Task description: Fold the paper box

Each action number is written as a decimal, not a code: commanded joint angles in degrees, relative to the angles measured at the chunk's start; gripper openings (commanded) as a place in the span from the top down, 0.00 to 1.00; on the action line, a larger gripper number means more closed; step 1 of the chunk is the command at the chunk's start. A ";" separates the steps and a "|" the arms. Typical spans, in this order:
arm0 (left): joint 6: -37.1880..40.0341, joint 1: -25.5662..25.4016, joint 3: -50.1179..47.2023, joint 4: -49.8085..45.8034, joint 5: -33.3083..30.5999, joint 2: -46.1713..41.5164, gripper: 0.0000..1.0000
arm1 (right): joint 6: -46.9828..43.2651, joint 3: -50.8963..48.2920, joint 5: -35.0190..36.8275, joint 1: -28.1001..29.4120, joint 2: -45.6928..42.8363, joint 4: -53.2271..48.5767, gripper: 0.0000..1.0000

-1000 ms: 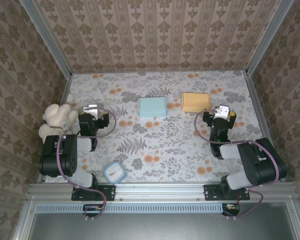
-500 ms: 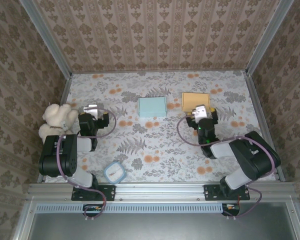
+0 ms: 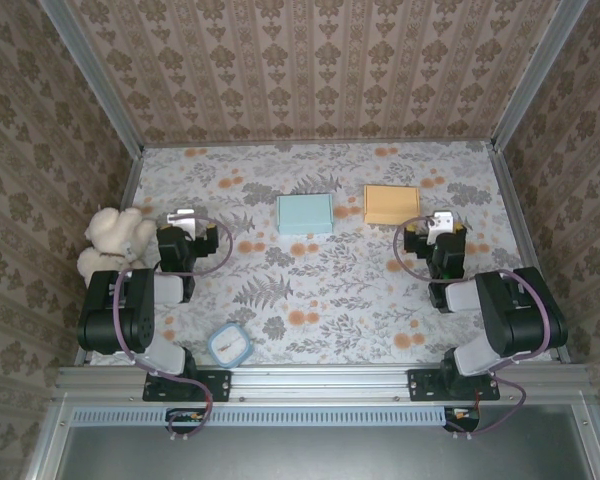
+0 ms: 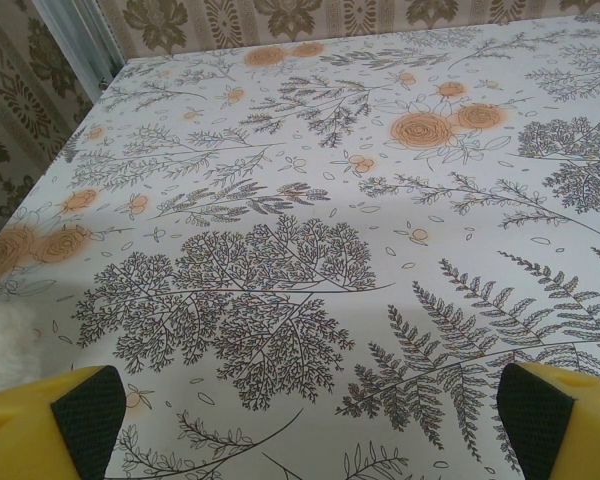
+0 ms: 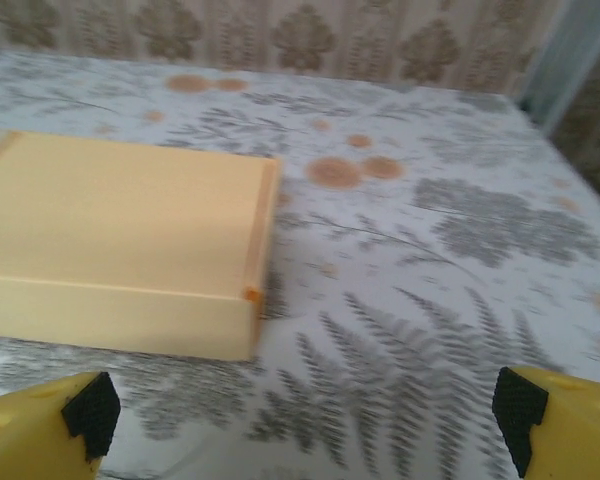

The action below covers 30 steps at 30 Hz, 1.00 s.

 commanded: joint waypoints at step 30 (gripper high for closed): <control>0.53 0.36 0.98 -0.15 0.96 -0.14 0.00 | 5.46 5.52 -7.19 -1.80 0.40 -7.45 0.00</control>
